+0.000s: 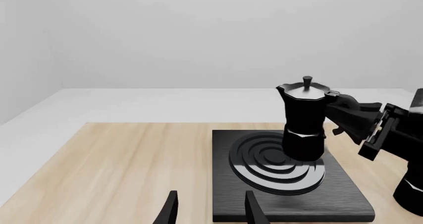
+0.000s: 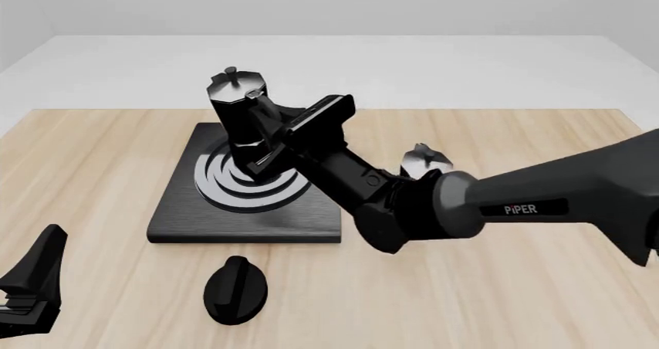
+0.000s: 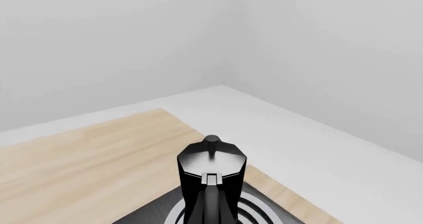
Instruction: Put the right moka pot on the stove.
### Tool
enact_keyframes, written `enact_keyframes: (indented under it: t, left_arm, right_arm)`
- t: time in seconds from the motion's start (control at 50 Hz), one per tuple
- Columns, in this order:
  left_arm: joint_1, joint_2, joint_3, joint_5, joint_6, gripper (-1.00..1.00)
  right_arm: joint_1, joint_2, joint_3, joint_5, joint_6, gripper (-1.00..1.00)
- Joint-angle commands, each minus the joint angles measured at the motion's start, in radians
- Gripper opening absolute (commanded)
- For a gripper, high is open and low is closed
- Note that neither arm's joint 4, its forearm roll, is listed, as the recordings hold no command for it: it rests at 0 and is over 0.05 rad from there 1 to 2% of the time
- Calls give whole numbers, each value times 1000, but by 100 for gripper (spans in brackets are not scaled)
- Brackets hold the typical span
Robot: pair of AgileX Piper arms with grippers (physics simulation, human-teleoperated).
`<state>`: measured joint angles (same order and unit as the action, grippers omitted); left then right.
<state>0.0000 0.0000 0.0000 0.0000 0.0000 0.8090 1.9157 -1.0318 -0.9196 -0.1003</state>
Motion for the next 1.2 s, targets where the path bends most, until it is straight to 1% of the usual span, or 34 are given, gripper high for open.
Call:
enact_keyframes:
  t: [0.02, 0.2, 0.42, 0.54, 0.62, 0.7, 0.88, 0.96, 1.2]
  left_arm:
    - [0, 0, 0, 0, 0, 100]
    - [0, 0, 0, 0, 0, 100]
    - [0, 0, 0, 0, 0, 100]
    - [0, 0, 0, 0, 0, 100]
    - [0, 0, 0, 0, 0, 100]
    - [0, 0, 0, 0, 0, 100]
    - [0, 0, 0, 0, 0, 100]
    - [0, 0, 0, 0, 0, 100]
    - [0, 0, 0, 0, 0, 100]
  right_arm:
    - [-11, 56, -90, -24, 13, -100]
    - [-30, 97, -141, -20, 22, -100]
    - [-41, 163, -227, 1, 12, -100]
    - [-37, 182, -250, 11, 6, -100]
    - [-41, 205, -275, 20, 17, -100]
    - [-42, 220, -283, 16, 18, -100]
    - [-41, 264, -299, 6, 43, -100]
    - [-41, 282, -297, -11, 41, -100]
    - [-61, 320, -314, -10, 56, -100]
